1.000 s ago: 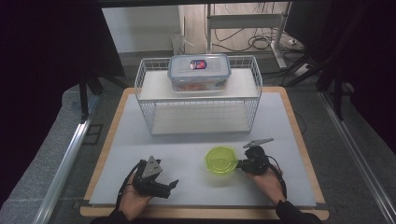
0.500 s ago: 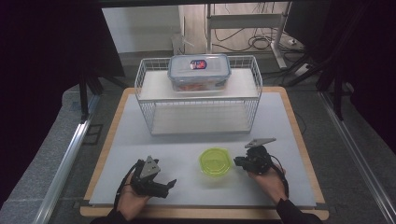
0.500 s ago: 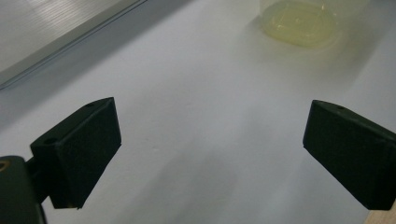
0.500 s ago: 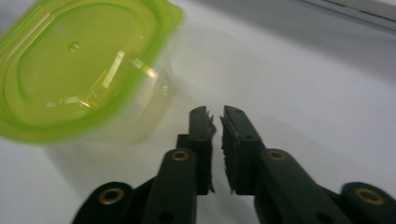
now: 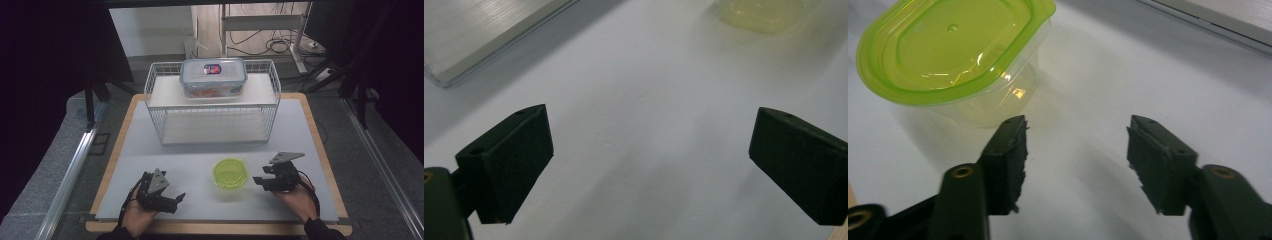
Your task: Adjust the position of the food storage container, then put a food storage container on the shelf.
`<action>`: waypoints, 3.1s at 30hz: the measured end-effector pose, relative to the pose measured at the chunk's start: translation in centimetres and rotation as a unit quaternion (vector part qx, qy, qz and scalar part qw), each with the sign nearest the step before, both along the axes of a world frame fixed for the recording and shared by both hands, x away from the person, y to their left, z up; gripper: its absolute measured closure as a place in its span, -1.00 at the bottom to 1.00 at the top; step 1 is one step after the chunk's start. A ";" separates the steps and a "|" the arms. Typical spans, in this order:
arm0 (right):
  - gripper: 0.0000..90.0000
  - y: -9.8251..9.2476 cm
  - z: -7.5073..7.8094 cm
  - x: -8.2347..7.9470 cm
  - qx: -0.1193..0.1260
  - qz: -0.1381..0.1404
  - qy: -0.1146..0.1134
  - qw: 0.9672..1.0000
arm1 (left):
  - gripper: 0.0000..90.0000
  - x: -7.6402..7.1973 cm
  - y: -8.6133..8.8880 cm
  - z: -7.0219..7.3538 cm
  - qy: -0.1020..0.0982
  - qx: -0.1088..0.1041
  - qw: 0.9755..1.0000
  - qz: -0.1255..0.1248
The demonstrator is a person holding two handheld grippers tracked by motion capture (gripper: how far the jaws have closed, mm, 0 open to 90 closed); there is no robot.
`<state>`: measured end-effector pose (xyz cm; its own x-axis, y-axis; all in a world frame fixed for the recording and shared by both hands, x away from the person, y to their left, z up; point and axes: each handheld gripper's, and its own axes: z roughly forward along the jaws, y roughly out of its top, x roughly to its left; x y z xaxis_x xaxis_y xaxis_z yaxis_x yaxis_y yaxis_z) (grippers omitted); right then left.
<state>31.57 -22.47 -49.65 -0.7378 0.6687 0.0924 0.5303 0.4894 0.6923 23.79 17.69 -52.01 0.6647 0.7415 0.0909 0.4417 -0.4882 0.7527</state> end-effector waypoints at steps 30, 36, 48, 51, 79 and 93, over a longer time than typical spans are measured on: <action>-0.10 -0.1 2.3 0.0 0.054 -0.022 0.000 0.998 | -0.91 0.0 -0.5 -0.2 0.004 -0.003 1.000 -0.007; -0.06 0.8 2.9 0.5 0.076 -0.008 0.017 0.997 | -0.91 0.1 -0.6 -0.2 0.004 -0.005 1.000 -0.007; 0.13 2.7 2.3 1.9 0.094 -0.003 0.066 0.993 | -0.91 0.0 -0.7 -0.2 0.007 -0.003 1.000 -0.010; 0.18 3.0 1.9 2.3 0.100 -0.005 0.079 0.992 | -0.91 0.0 -0.7 -0.3 0.008 -0.003 1.000 -0.010; 0.81 2.2 -0.4 4.4 0.216 -0.016 0.244 0.945 | -0.91 0.0 -0.9 -0.3 0.007 0.001 1.000 -0.014; 0.81 1.5 2.8 4.9 0.253 -0.008 0.215 0.943 | -0.92 0.1 -0.7 -0.2 0.006 -0.012 1.000 -0.010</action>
<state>36.44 -20.99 -46.90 -0.5501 0.4685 0.6913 0.8195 0.1438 0.5547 23.88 17.02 -52.19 0.6807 0.7295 0.0664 0.4401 -0.4798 0.7590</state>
